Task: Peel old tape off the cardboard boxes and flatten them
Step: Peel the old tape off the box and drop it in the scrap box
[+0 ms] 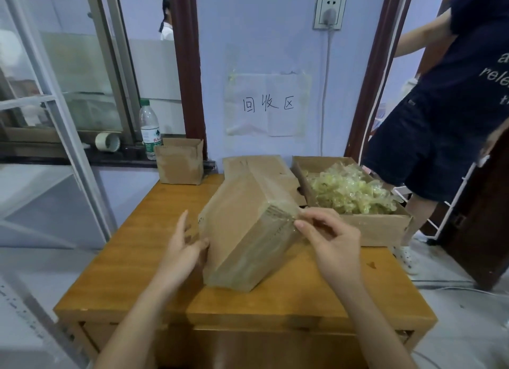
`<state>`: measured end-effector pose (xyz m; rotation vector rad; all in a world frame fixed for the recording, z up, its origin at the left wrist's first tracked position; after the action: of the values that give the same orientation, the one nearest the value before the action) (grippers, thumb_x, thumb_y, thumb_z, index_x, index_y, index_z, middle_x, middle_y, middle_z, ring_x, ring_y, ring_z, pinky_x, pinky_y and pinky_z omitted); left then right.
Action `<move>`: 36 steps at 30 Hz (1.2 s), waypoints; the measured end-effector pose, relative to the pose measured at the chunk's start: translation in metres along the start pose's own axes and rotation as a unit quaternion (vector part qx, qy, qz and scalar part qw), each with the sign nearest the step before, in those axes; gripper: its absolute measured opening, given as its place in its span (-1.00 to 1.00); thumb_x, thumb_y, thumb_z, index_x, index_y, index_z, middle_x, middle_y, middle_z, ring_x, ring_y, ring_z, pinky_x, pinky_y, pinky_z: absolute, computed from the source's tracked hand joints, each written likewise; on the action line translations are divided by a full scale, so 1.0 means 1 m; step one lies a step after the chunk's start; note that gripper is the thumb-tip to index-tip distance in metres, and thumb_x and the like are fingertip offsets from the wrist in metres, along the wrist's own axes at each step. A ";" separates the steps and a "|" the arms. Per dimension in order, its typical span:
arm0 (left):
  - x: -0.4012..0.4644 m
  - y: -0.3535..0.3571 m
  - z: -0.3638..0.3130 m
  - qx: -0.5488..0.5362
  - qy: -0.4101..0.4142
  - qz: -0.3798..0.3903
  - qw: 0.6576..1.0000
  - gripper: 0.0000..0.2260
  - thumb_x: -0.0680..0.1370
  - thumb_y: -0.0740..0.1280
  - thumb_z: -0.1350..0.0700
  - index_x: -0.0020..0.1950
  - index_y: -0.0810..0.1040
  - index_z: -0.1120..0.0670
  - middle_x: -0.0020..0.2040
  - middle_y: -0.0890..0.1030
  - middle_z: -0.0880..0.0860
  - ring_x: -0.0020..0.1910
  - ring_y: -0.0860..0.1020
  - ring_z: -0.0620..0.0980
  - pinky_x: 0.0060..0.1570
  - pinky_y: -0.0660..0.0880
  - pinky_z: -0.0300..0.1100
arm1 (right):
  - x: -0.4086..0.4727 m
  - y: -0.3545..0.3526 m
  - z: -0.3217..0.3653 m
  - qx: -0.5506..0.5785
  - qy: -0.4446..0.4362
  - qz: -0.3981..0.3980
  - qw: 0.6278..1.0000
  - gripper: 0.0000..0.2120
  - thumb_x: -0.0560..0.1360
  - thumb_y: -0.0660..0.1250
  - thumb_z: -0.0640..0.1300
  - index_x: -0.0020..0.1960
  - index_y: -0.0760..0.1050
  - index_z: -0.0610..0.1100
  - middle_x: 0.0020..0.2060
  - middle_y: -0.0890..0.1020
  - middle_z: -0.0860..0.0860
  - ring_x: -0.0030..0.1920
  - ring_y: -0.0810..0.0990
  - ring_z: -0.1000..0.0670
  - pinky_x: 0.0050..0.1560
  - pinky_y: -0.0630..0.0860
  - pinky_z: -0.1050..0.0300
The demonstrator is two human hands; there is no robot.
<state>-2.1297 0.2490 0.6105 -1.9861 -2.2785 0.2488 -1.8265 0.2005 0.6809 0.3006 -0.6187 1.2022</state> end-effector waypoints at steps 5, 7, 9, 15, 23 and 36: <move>-0.011 0.003 -0.090 0.073 0.230 -0.030 0.970 -0.55 0.69 0.30 -0.08 0.58 0.34 -0.26 0.58 0.28 -0.25 0.54 0.23 -0.29 0.53 0.21 -0.10 | 0.011 0.021 0.031 -0.060 -0.103 0.058 0.991 -0.78 0.46 0.56 -0.28 0.04 0.74 -0.04 -0.03 0.72 0.14 0.08 0.68 0.03 0.15 0.62 -0.01; -0.012 0.011 -0.121 0.091 0.304 -0.023 0.948 -0.63 0.68 0.31 -0.13 0.50 0.48 -0.21 0.55 0.34 -0.24 0.53 0.25 -0.32 0.49 0.21 -0.19 | 0.014 0.029 0.038 -0.071 -0.127 0.066 0.987 -0.78 0.47 0.55 -0.31 0.03 0.75 -0.05 -0.03 0.72 0.14 0.08 0.67 0.03 0.16 0.61 -0.04; -0.006 0.022 -0.135 0.145 0.335 0.005 0.931 -0.64 0.63 0.30 -0.19 0.40 0.60 -0.19 0.48 0.45 -0.22 0.49 0.34 -0.28 0.53 0.27 -0.06 | 0.019 0.032 0.041 -0.083 -0.129 0.067 0.986 -0.77 0.48 0.54 -0.31 0.03 0.74 -0.01 -0.02 0.71 0.17 0.10 0.66 0.05 0.17 0.60 -0.06; 0.000 0.034 -0.128 0.327 0.283 -0.016 0.901 -0.60 0.55 0.13 -0.37 0.27 0.61 -0.40 0.31 0.48 -0.32 0.40 0.29 -0.18 0.50 0.08 0.06 | -0.001 0.032 0.051 -0.141 -0.019 -0.014 0.990 -0.68 0.52 0.47 -0.15 0.20 0.52 0.14 0.11 0.51 0.23 0.18 0.50 0.14 0.21 0.46 0.14; -0.015 0.025 -0.138 0.425 0.266 -0.051 0.864 -0.51 0.47 0.08 -0.51 0.24 0.61 -0.42 0.05 0.42 -0.24 0.14 0.33 -0.06 0.43 0.11 0.06 | 0.000 0.061 0.056 -0.193 0.170 0.125 0.958 -0.28 0.50 0.26 0.47 -0.54 0.24 -0.07 -0.63 0.28 0.12 -0.52 0.30 0.04 -0.35 0.27 0.08; -0.009 0.030 -0.121 0.286 0.307 -0.036 0.907 -0.65 0.58 0.20 -0.31 0.24 0.66 -0.29 0.26 0.45 -0.24 0.20 0.05 -0.69 0.51 0.03 -0.02 | 0.001 0.061 0.050 -0.089 0.252 0.169 0.949 -0.60 0.62 0.25 -0.03 -0.34 0.60 -0.13 -0.48 0.62 0.04 -0.46 0.56 0.06 -0.37 0.47 0.25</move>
<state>-2.0763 0.2504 0.7240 -1.4120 -1.6270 0.2103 -1.8971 0.1962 0.7150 -0.2767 -0.3293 1.4709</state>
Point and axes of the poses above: each hand's wrist, its own x-axis towards the middle knuckle, its own y-axis out of the palm, z = x × y, the point moved 7 cm from there along x, towards the middle knuckle
